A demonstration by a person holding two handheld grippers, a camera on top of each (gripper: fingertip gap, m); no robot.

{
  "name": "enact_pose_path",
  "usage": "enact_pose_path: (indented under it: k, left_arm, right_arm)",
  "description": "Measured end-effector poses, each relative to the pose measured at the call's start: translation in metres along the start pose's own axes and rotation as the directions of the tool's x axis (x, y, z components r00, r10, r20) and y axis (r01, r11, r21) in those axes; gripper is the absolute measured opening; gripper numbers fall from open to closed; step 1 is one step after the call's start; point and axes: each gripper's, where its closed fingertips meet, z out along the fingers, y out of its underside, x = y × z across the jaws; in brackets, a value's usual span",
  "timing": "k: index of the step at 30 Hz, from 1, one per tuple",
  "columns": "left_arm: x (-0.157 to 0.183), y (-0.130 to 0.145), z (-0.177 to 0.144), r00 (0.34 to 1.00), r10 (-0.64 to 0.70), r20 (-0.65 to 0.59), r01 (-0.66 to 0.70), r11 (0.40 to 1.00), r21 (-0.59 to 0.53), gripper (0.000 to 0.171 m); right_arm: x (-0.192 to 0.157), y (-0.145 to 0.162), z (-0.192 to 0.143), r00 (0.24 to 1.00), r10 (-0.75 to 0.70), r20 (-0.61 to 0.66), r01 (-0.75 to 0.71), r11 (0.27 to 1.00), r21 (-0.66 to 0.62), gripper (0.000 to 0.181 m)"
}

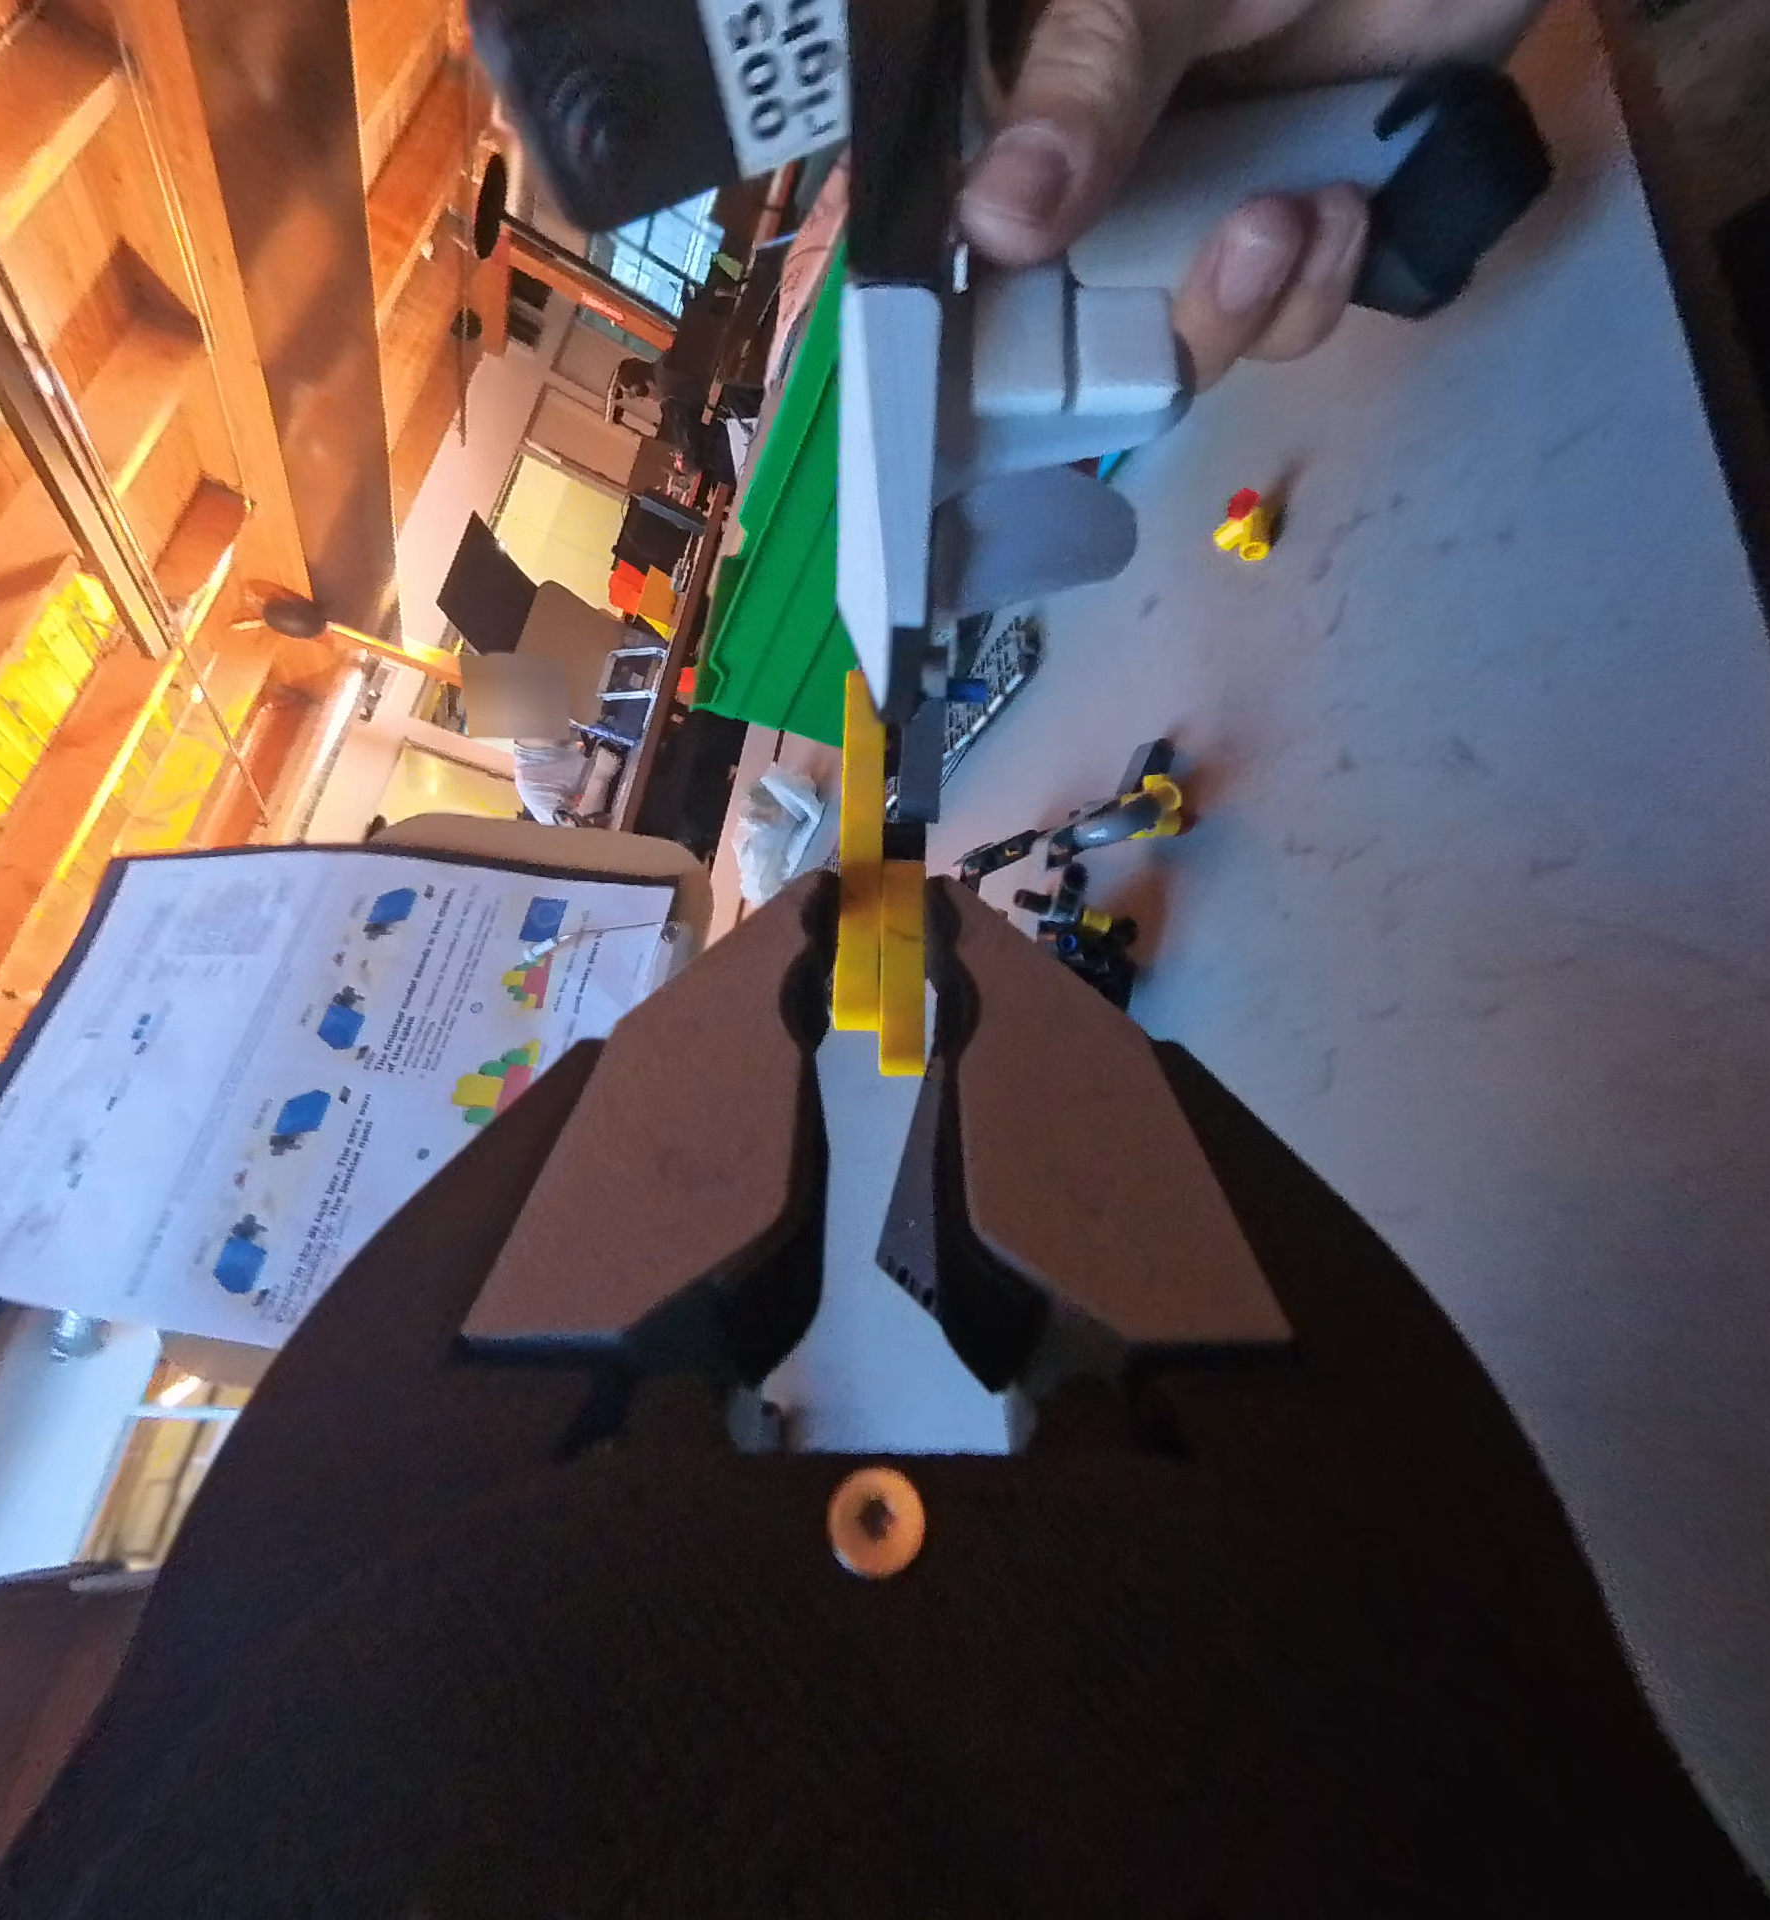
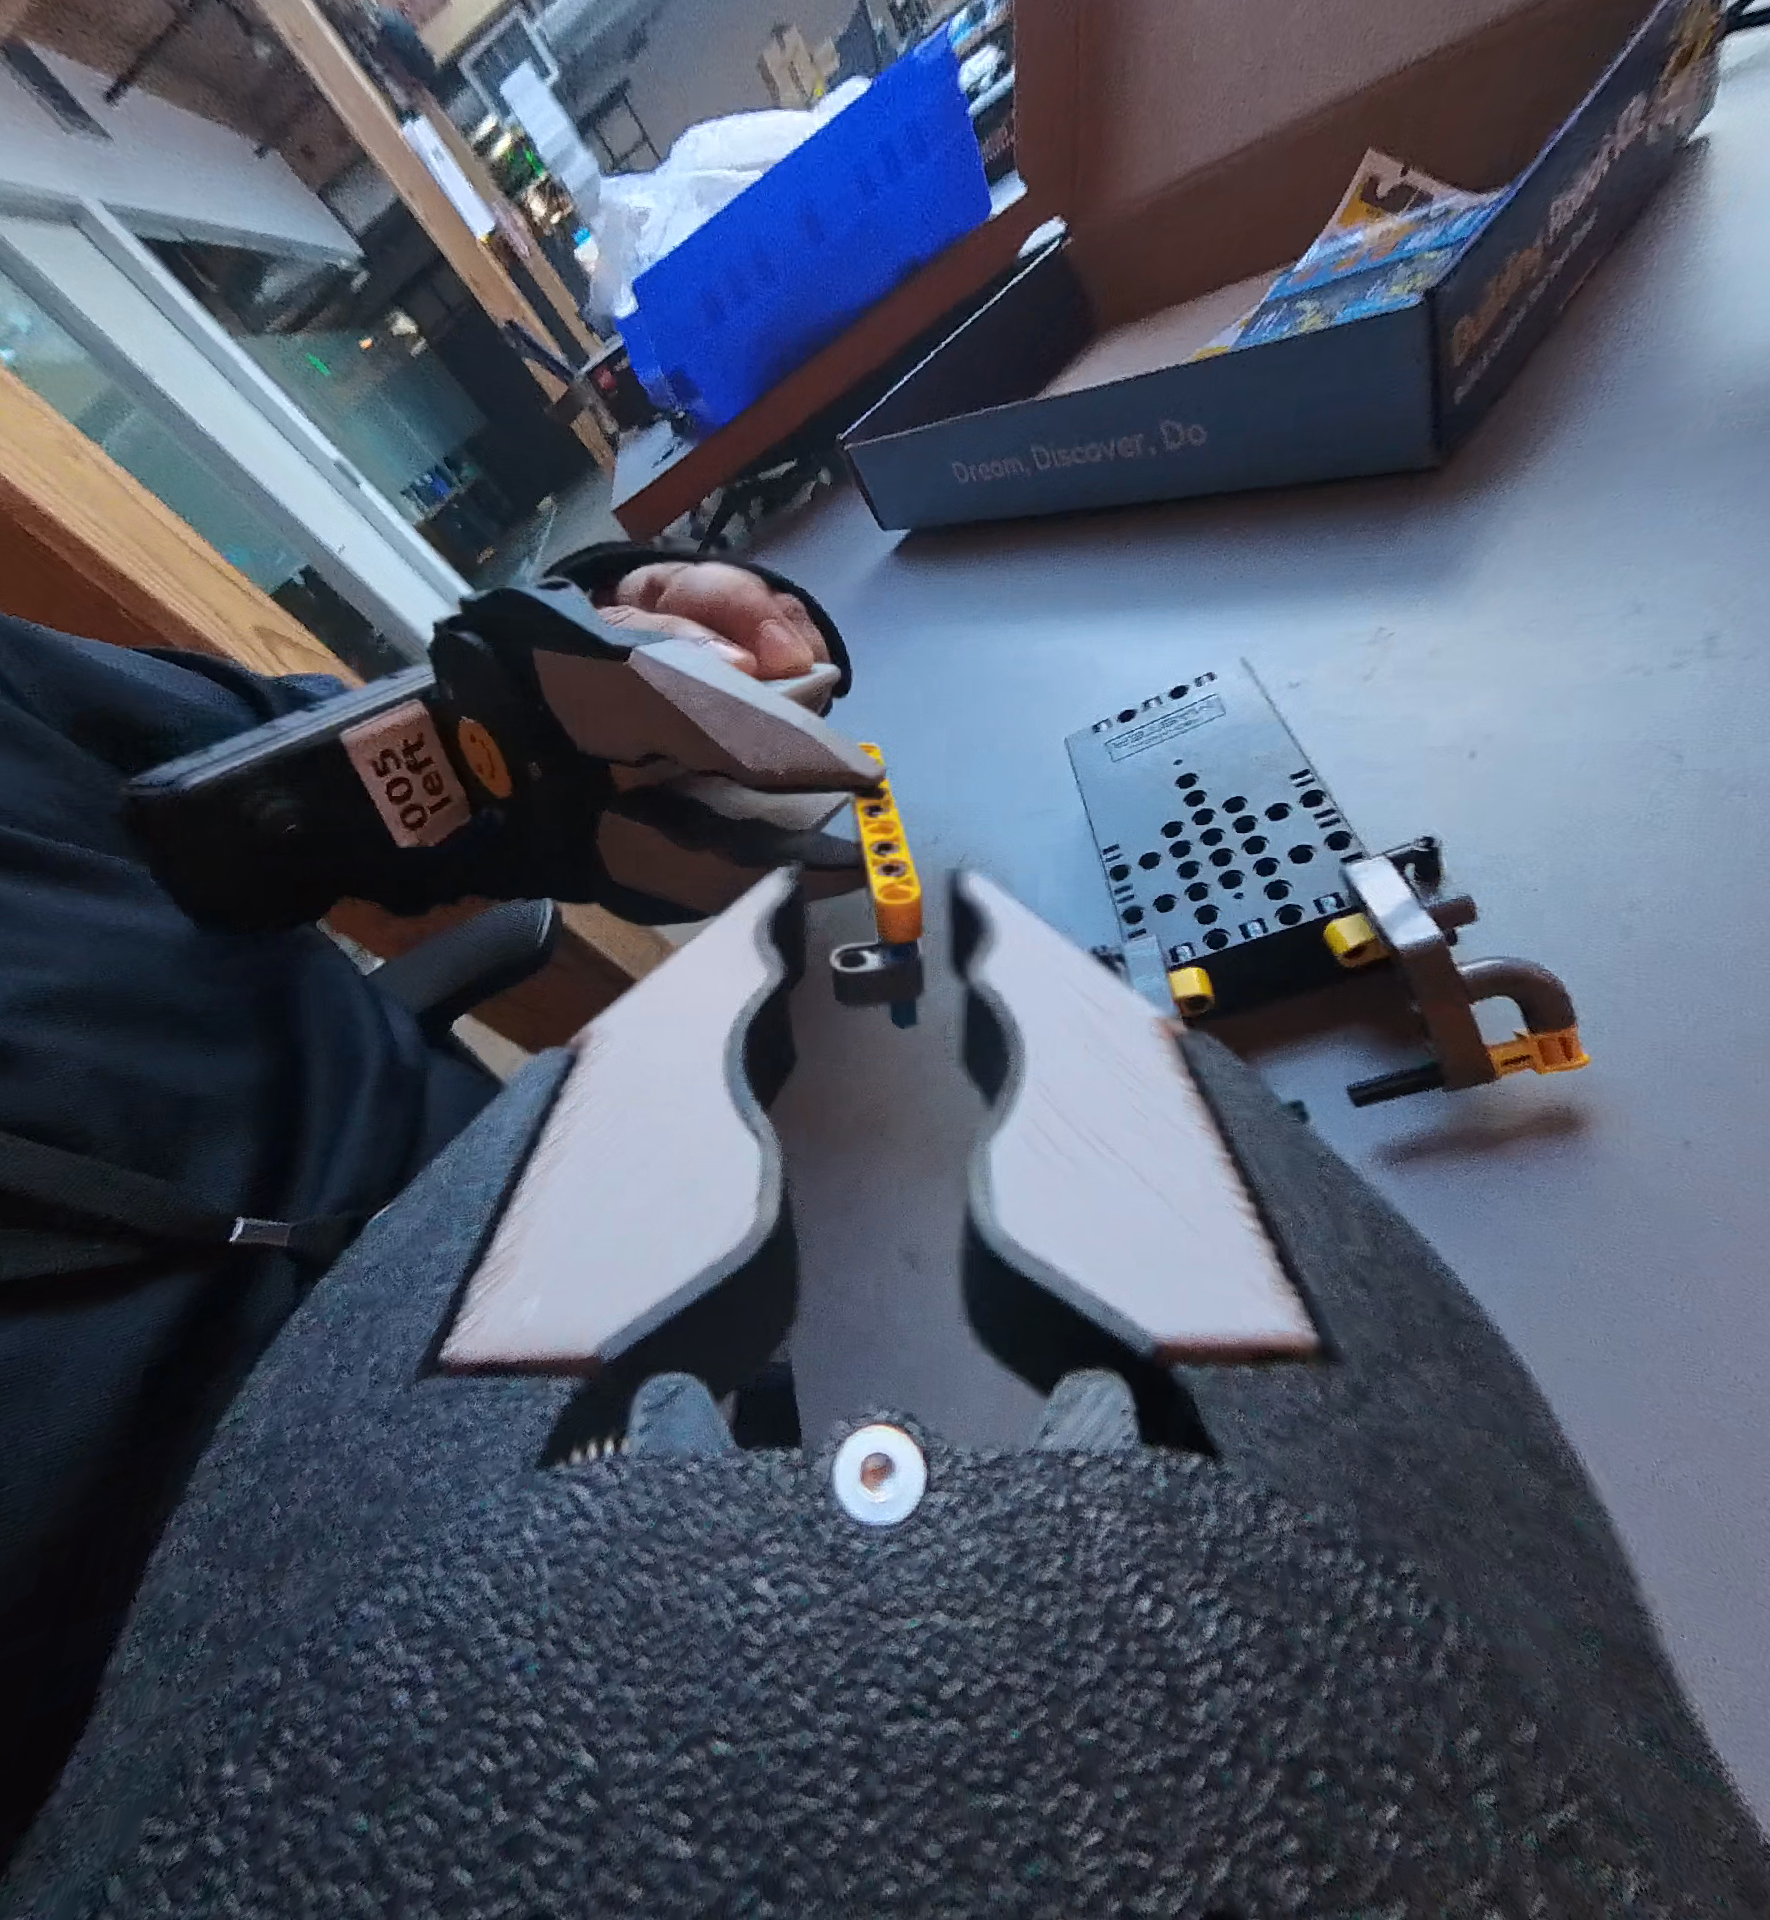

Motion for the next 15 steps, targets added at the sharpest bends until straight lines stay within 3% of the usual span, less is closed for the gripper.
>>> enact_pose_path:
  k: [1, 6, 10, 15]
  left_arm:
    - [0.001, -0.002, 0.001, 1.0, 0.024, -0.002, -0.024, 1.0, 0.003, 0.014]
    - [-0.005, 0.0, 0.006, 0.995, 0.1, 0.009, -0.1, 0.995, -0.028, 0.014]
    - [-0.002, 0.008, 0.008, 0.962, 0.272, -0.019, -0.272, 0.961, -0.054, 0.014]
    - [-0.006, 0.013, 0.01, 0.934, 0.358, -0.012, -0.358, 0.931, -0.069, 0.014]
  right_arm:
    - [0.0, 0.0, 0.001, 1.0, 0.0, 0.003, 0.0, 1.0, -0.016, 0.014]
    - [0.008, 0.009, 0.006, 0.998, -0.025, -0.049, 0.018, 0.992, -0.128, 0.009]
    - [0.011, 0.013, 0.01, 0.985, -0.145, -0.092, 0.12, 0.965, -0.232, 0.005]
    - [0.025, 0.022, 0.012, 0.91, -0.353, -0.216, 0.238, 0.874, -0.424, 0.005]
